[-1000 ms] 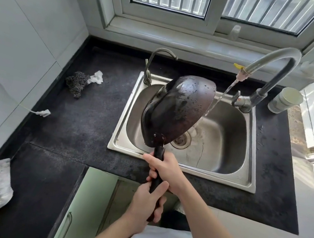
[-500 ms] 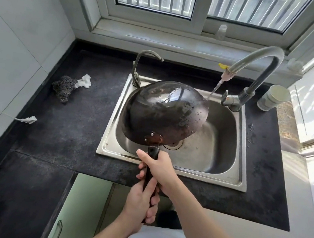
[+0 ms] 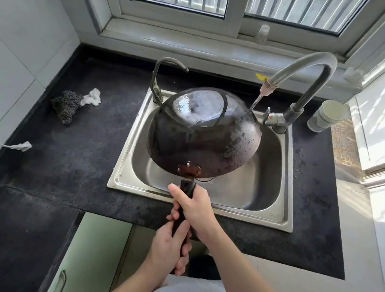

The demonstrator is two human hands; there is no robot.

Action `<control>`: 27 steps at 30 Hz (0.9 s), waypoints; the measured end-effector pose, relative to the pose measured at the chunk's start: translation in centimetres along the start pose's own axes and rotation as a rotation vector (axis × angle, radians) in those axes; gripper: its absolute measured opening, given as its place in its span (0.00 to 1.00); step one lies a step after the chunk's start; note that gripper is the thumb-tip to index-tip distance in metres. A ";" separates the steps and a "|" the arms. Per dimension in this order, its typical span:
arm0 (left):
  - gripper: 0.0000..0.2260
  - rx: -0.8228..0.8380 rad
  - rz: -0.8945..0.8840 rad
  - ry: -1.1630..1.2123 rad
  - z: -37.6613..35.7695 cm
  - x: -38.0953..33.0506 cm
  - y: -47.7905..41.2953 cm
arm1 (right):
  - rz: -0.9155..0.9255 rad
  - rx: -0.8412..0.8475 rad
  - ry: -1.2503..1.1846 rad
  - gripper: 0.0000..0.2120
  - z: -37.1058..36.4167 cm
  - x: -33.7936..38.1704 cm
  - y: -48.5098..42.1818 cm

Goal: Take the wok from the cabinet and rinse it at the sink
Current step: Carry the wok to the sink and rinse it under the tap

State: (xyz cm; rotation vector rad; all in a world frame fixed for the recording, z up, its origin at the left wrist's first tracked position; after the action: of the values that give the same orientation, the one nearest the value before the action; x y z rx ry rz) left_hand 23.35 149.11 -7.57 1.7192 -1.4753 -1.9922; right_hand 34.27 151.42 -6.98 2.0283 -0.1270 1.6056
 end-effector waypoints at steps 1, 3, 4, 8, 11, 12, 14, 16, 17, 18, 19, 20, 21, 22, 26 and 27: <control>0.15 0.006 -0.001 0.006 -0.2 0.0 -0.1 | 0.006 -0.001 0.007 0.16 0.2 0.2 -0.1; 0.15 0.020 0.002 0.022 -0.6 -0.2 -0.3 | 0.022 0.004 0.027 0.15 0.6 0.5 -0.2; 0.15 0.026 0.002 0.029 -0.8 -0.3 -0.3 | 0.031 0.010 0.044 0.15 0.8 0.7 -0.3; 0.16 0.039 -0.006 0.055 -1.8 -1.1 -0.6 | 0.054 0.032 0.087 0.14 1.5 1.6 -0.8; 0.16 0.046 -0.019 0.071 -2.4 -1.8 -0.9 | 0.068 0.057 0.124 0.13 1.9 2.4 -1.2; 0.16 0.050 -0.027 0.073 -2.7 -2.0 -1.0 | 0.069 0.067 0.139 0.13 2.1 2.6 -1.4; 0.17 0.051 -0.040 0.076 -3.2 -2.5 -1.2 | 0.076 0.082 0.180 0.14 2.5 3.0 -1.8; 0.17 0.046 -0.049 0.082 -3.6 -2.9 -1.5 | 0.091 0.084 0.208 0.16 3.0 3.4 -2.3; 0.16 0.045 -0.053 0.085 -3.9 -3.1 -1.7 | 0.099 0.082 0.209 0.16 3.2 3.6 -2.5; 0.16 0.046 -0.058 0.090 -4.2 -3.3 -1.9 | 0.106 0.081 0.209 0.17 3.5 3.9 -2.7; 0.16 0.046 -0.064 0.096 -4.5 -3.5 -2.1 | 0.113 0.082 0.214 0.17 3.7 4.1 -2.9; 0.15 0.045 -0.068 0.102 -4.8 -3.7 -2.2 | 0.118 0.082 0.214 0.17 4.0 4.4 -3.0; 0.15 0.043 -0.071 0.107 -5.1 -3.9 -2.4 | 0.120 0.082 0.209 0.17 4.3 4.6 -3.1; 0.14 0.044 -0.075 0.109 -5.4 -4.1 -2.5 | 0.121 0.080 0.202 0.16 4.6 4.8 -3.3; 0.14 0.029 -0.084 0.097 -7.0 -4.6 -3.3 | 0.104 0.047 0.155 0.13 6.3 5.1 -3.9; 0.14 0.026 -0.087 0.094 -7.4 -4.7 -3.4 | 0.098 0.045 0.144 0.12 6.8 5.0 -4.1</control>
State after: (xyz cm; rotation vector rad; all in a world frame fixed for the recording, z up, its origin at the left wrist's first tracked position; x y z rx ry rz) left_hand 32.58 149.67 -5.87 1.8909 -1.4260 -1.9118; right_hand 43.22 152.98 -4.70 1.9581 -0.1402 1.8245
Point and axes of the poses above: each hand's wrist, its own y-axis away from the middle knuckle, its own z-axis out of the back of the hand, x = y × z, the point moved 5 cm from there along -y, towards the middle knuckle, and after that the axes turned 6 degrees about z, right-handed, at the moved point
